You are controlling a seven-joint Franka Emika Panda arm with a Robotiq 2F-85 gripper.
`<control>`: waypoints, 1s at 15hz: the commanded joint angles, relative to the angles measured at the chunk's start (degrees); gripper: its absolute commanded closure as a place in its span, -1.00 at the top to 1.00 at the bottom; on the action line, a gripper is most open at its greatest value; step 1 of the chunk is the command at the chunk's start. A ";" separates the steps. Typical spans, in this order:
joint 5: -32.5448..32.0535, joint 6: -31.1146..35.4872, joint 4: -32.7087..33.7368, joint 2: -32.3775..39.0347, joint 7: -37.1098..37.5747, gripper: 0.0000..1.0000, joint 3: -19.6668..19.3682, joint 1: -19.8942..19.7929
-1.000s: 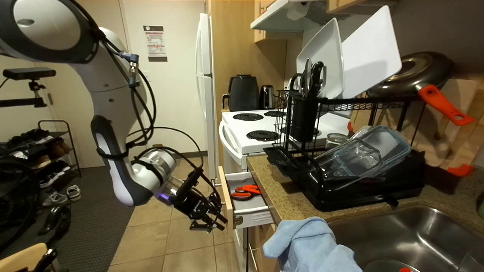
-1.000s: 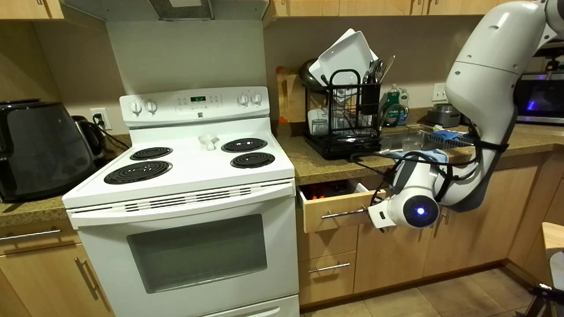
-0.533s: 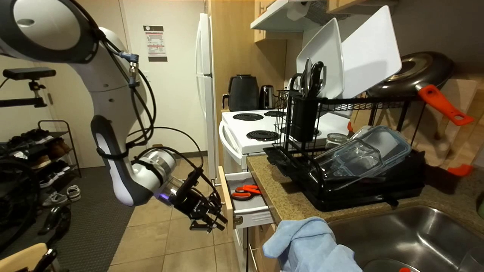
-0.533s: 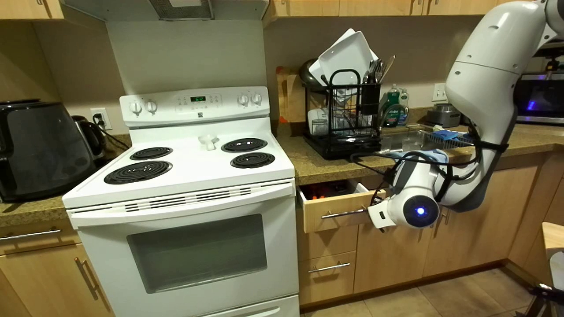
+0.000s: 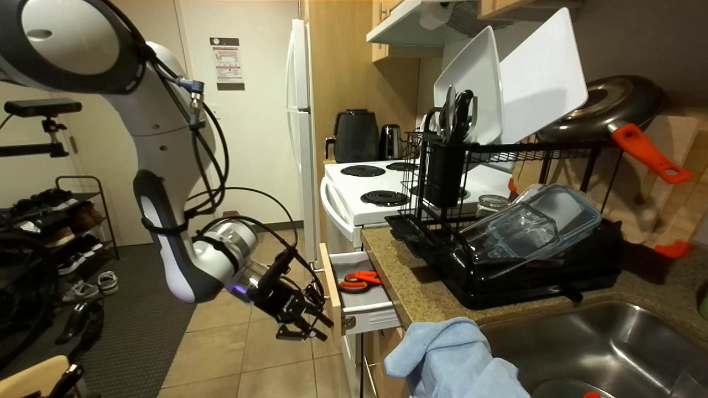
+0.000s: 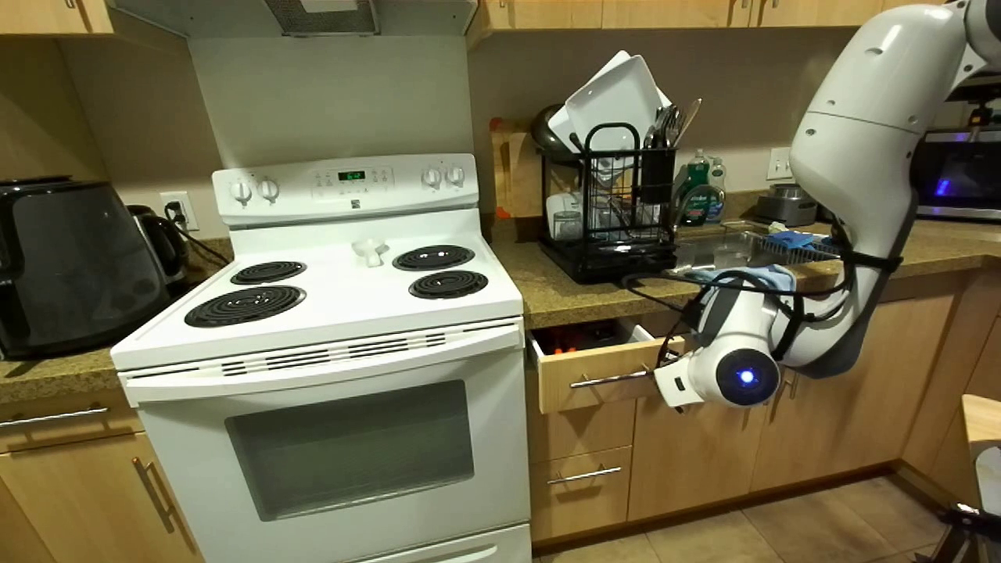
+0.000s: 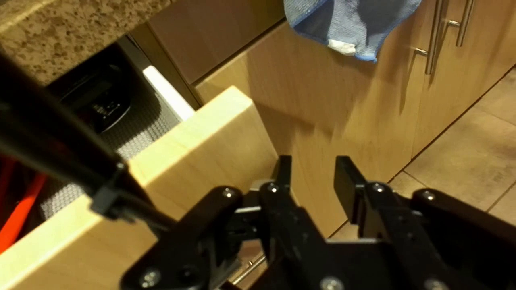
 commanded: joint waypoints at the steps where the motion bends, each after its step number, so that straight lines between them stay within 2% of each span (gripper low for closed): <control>1: 0.45 -0.75 0.85 2.31 -0.90 0.30 -0.13 0.80; 6: 0.39 -6.35 1.68 8.02 -1.25 0.94 0.19 2.21; 9: 0.47 -10.91 1.90 10.94 -1.34 1.00 0.81 3.35; 10: 0.41 -12.66 1.98 11.94 -1.41 0.47 0.94 3.76; 12: 0.46 -15.78 2.20 13.61 -1.53 0.47 1.33 4.58; 15: 0.56 -20.65 2.62 16.14 -1.48 0.09 2.13 6.06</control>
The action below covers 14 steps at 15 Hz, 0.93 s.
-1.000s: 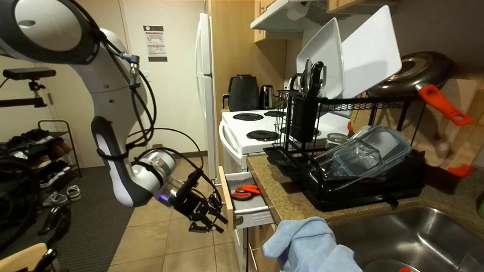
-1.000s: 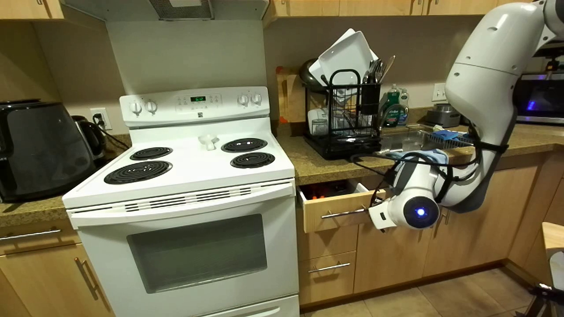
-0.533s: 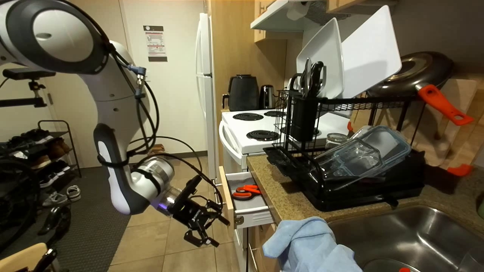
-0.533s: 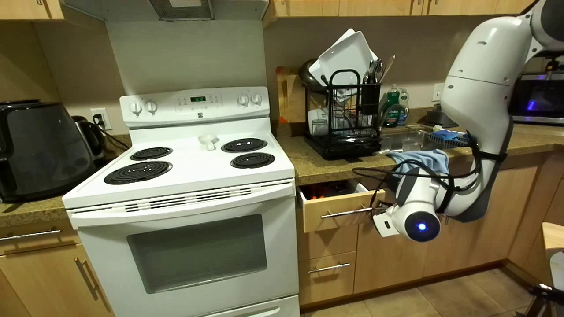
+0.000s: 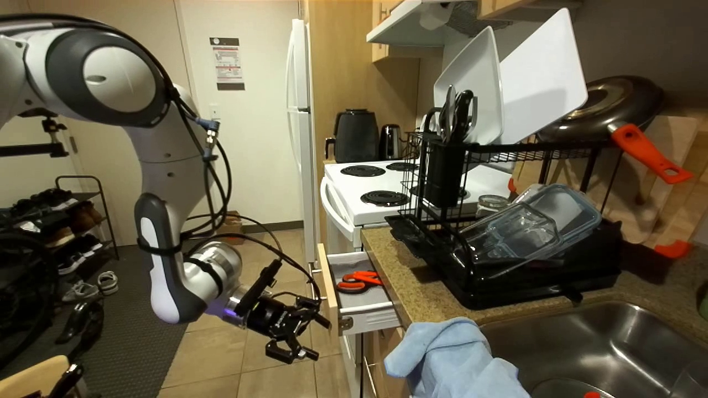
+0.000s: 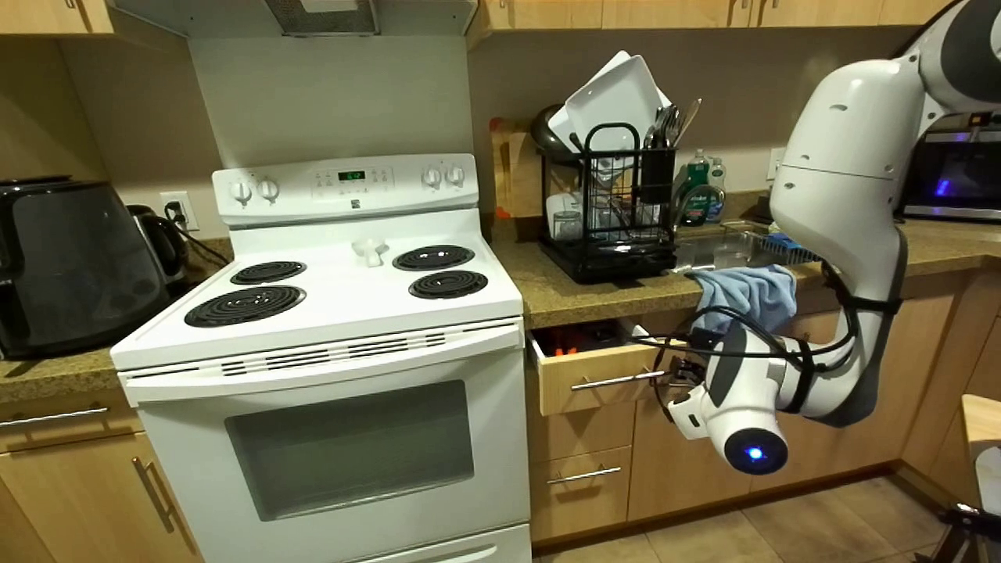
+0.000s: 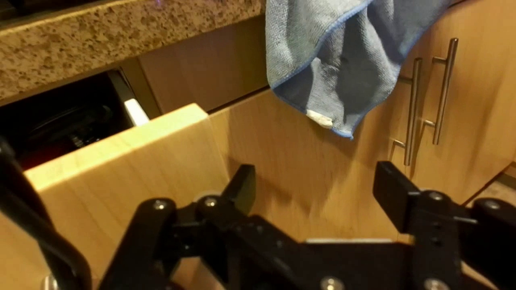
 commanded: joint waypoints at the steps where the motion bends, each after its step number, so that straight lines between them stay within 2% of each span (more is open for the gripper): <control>1: 0.66 -1.99 2.24 8.80 -1.49 -0.02 1.93 1.71; 8: -0.42 -11.53 3.10 12.33 -2.07 -0.93 3.61 4.11; 9: -0.45 -12.73 3.04 12.90 -1.77 -1.00 3.77 4.40; 11: -0.24 -15.39 2.61 14.04 -1.14 -1.00 4.19 5.04; 14: -0.33 -12.22 3.09 19.37 -2.56 -0.98 4.76 5.10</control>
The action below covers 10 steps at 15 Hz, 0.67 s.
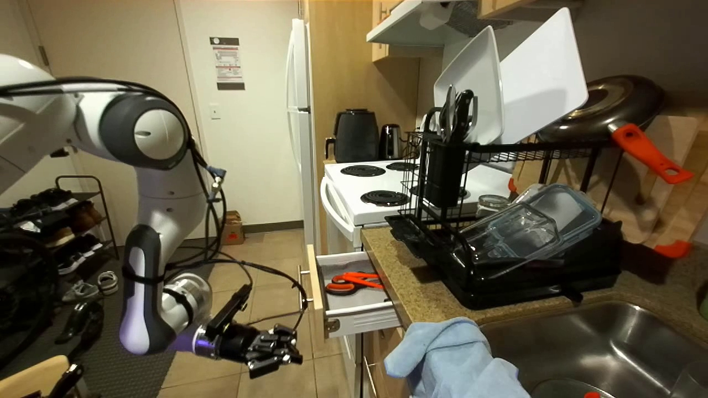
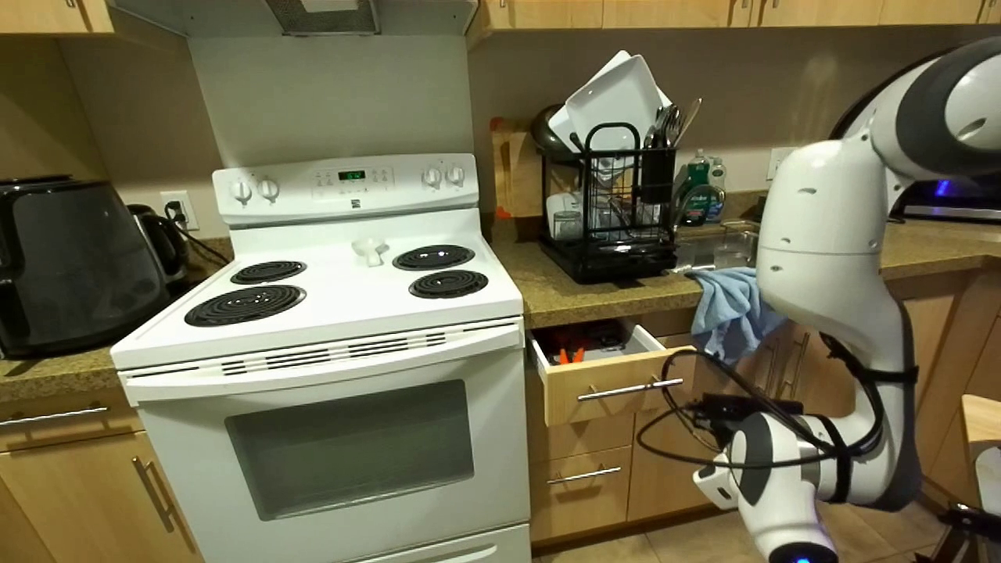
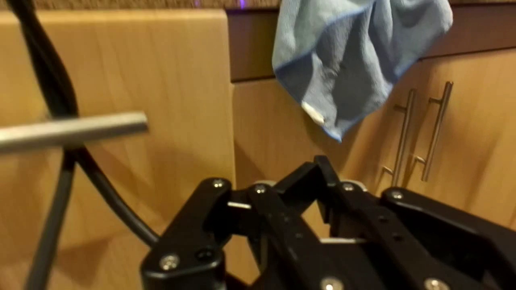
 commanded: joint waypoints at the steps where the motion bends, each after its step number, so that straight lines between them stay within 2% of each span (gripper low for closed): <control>1: -0.74 2.99 1.86 9.20 -2.81 -0.98 1.44 -0.12; 5: -0.39 4.55 4.86 16.01 -8.76 -0.98 1.85 0.70; 8: 0.27 1.86 7.31 18.61 -10.79 -0.98 1.90 2.53; 10: 0.49 -2.04 8.70 19.07 -9.36 -0.98 1.54 4.54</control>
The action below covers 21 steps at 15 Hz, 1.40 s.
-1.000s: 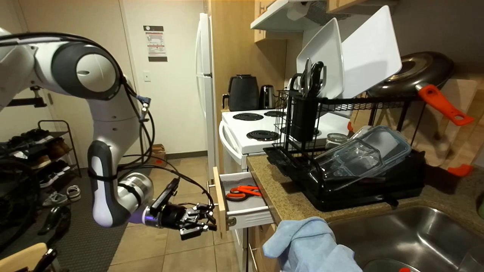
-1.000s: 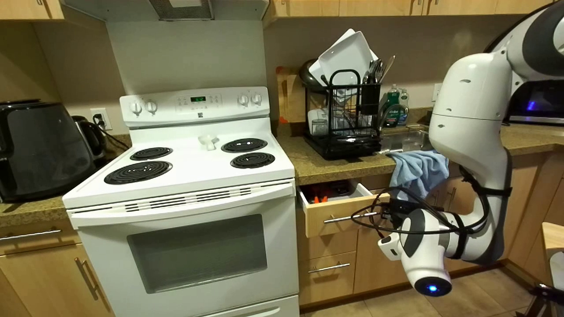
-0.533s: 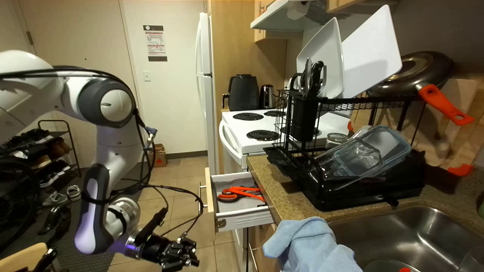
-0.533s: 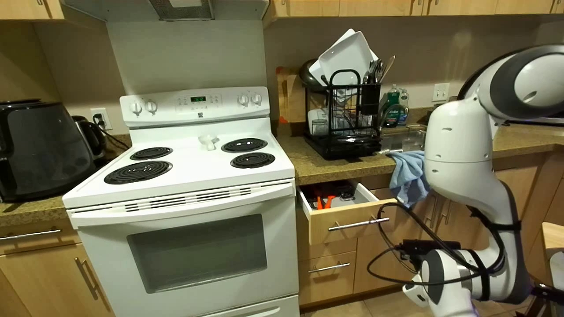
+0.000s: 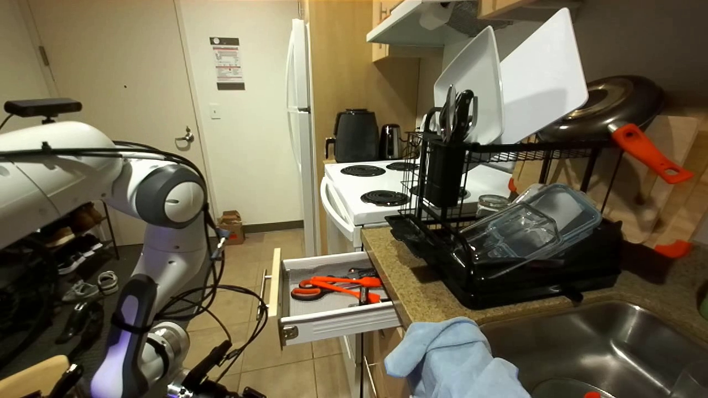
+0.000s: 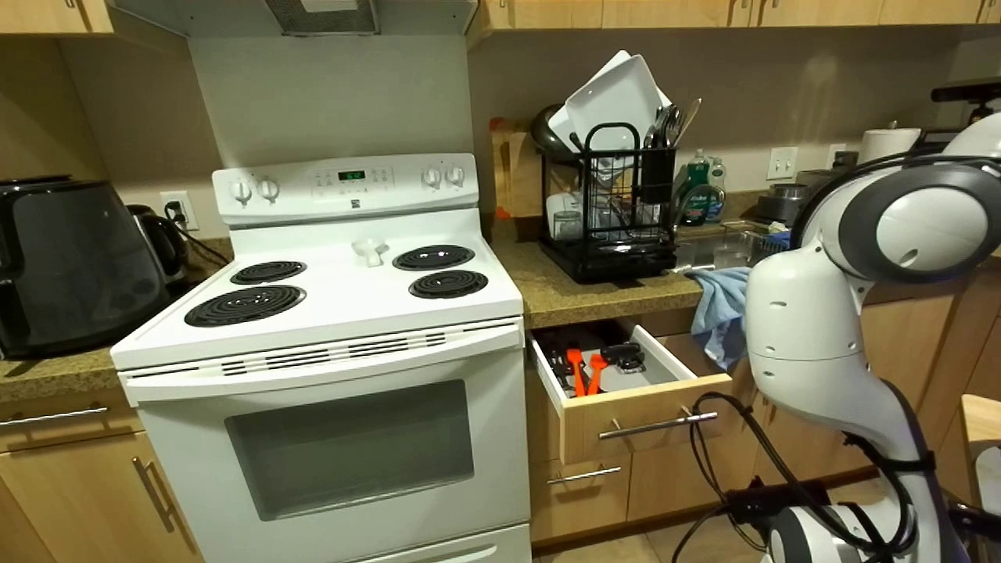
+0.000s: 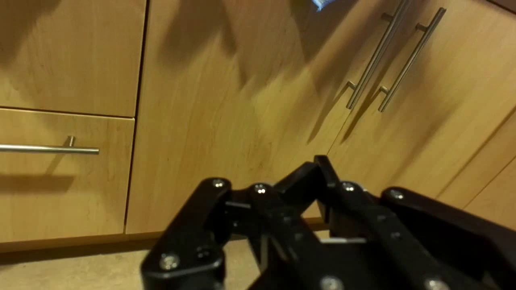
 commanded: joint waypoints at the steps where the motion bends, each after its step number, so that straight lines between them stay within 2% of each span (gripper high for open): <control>1: 0.61 -6.06 2.16 0.87 -0.24 -0.98 -0.08 2.78; 6: 0.96 -16.03 3.52 -0.59 2.74 -0.98 0.90 5.42; 13: 0.59 -21.80 5.20 0.70 2.59 -0.98 2.94 8.06; 21: 0.54 -27.40 6.37 2.43 1.20 -0.98 2.39 10.34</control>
